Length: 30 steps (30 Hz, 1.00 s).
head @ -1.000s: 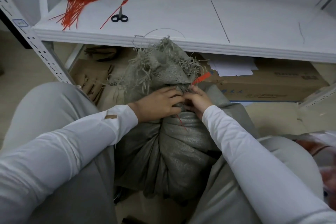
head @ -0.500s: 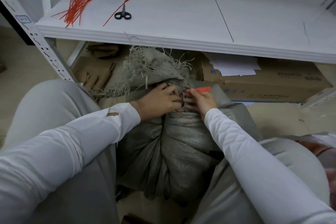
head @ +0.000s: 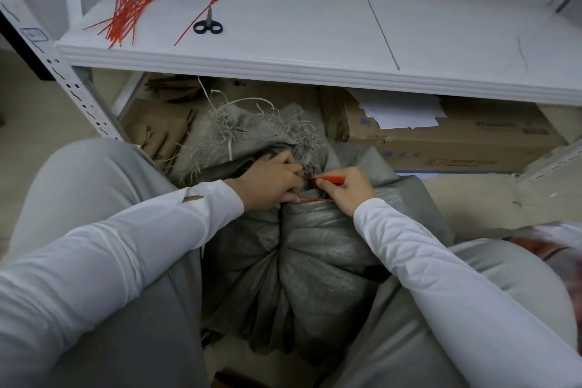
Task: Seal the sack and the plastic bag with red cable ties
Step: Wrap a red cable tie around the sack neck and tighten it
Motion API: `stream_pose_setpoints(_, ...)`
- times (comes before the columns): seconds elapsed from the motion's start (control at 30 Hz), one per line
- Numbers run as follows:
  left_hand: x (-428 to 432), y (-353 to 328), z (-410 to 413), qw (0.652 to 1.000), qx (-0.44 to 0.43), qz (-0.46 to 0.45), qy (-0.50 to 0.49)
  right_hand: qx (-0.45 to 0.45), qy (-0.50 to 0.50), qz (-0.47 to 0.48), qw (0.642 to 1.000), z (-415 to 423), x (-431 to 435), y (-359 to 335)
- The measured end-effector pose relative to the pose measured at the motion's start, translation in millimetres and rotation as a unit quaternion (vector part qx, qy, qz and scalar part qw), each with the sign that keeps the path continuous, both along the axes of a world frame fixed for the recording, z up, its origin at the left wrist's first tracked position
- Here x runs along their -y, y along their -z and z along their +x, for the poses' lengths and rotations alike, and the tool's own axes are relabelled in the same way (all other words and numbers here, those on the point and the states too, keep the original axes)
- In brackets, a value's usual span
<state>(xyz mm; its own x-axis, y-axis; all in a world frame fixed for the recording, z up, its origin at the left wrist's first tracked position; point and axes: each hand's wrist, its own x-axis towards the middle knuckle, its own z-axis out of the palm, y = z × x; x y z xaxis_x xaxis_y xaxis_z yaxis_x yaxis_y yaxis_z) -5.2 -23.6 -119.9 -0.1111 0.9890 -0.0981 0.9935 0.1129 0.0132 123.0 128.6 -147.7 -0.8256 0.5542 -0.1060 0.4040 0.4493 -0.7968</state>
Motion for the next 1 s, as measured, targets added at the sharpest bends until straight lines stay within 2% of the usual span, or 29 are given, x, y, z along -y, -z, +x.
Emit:
stream_pose_setpoints(0.1, 3, 3, 9, 0.995, -0.043, 0.073, 0.059, 0.007, 0.004, -0.013, 1.000, 6, -3, -2)
stream_pose_setpoints(0.17, 2, 5, 13, 0.982, -0.125, 0.083, 0.111, 0.008, 0.011, -0.027, 1.000, 10, -4, -5)
stream_pose_setpoints(0.23, 2, 4, 13, 0.975, -0.154, 0.080, 0.139, 0.007, 0.022, -0.059, 0.998, 14, -3, -6)
stream_pose_setpoints(0.43, 6, -8, 8, 0.974, -0.195, 0.056, 0.105, 0.006, 0.040, -0.076, 0.996, 22, 4, -12)
stream_pose_setpoints(0.67, 2, -17, -12, 0.973, -0.190, 0.116, 0.061, -0.006, 0.046, -0.105, 0.993, 13, 7, -3)
stream_pose_setpoints(0.77, 3, -17, -18, 0.982, -0.169, 0.084, 0.011, -0.006, 0.035, -0.075, 0.997, 5, 17, -3)
stream_pose_setpoints(0.9, 4, -6, -9, 0.992, -0.109, -0.010, -0.062, 0.019, 0.006, -0.048, 0.999, 1, 21, -3)
stream_pose_setpoints(1.0, 5, -1, -5, 0.996, -0.063, -0.002, -0.069, 0.033, -0.021, -0.046, 0.998, 0, 17, -8)
